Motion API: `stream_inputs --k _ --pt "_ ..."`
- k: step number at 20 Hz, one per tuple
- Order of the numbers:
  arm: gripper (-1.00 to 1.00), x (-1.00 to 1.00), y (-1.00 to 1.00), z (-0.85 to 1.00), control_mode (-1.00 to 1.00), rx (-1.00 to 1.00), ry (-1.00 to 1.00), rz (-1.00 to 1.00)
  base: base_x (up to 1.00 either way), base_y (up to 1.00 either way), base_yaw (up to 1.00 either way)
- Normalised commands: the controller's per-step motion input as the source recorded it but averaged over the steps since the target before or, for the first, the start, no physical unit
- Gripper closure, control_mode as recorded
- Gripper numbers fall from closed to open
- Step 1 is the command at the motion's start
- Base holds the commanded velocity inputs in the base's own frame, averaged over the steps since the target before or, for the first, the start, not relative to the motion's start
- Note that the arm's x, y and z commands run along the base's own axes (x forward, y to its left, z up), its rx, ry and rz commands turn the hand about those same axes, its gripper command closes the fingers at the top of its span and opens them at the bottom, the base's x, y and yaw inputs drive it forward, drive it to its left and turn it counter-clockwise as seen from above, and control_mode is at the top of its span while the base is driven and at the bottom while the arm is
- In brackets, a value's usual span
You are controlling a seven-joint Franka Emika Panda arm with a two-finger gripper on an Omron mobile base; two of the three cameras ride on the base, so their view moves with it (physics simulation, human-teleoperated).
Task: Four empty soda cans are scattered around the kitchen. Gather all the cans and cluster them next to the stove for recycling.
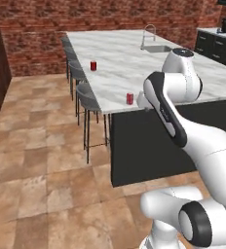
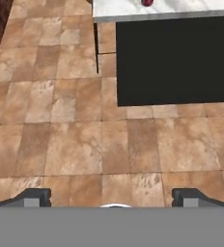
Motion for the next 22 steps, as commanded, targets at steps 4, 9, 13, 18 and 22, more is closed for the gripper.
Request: stream_inputs --k 4,9,13,18,22 --pt "-1.00 0.00 0.00 0.00 1.00 0.00 0.00 0.00 0.40 -0.42 -0.15" --pt "-1.00 0.00 0.00 0.00 1.00 0.00 0.00 0.00 0.63 -0.52 -0.03" --pt "-1.00 0.00 0.00 0.00 1.00 0.00 0.00 0.00 0.82 -0.20 0.00" --pt "-1.00 0.00 0.00 0.00 1.00 0.00 0.00 0.00 0.96 0.00 0.00" --pt "-1.00 0.00 0.00 0.00 1.00 0.00 0.00 0.00 0.87 0.00 0.00"
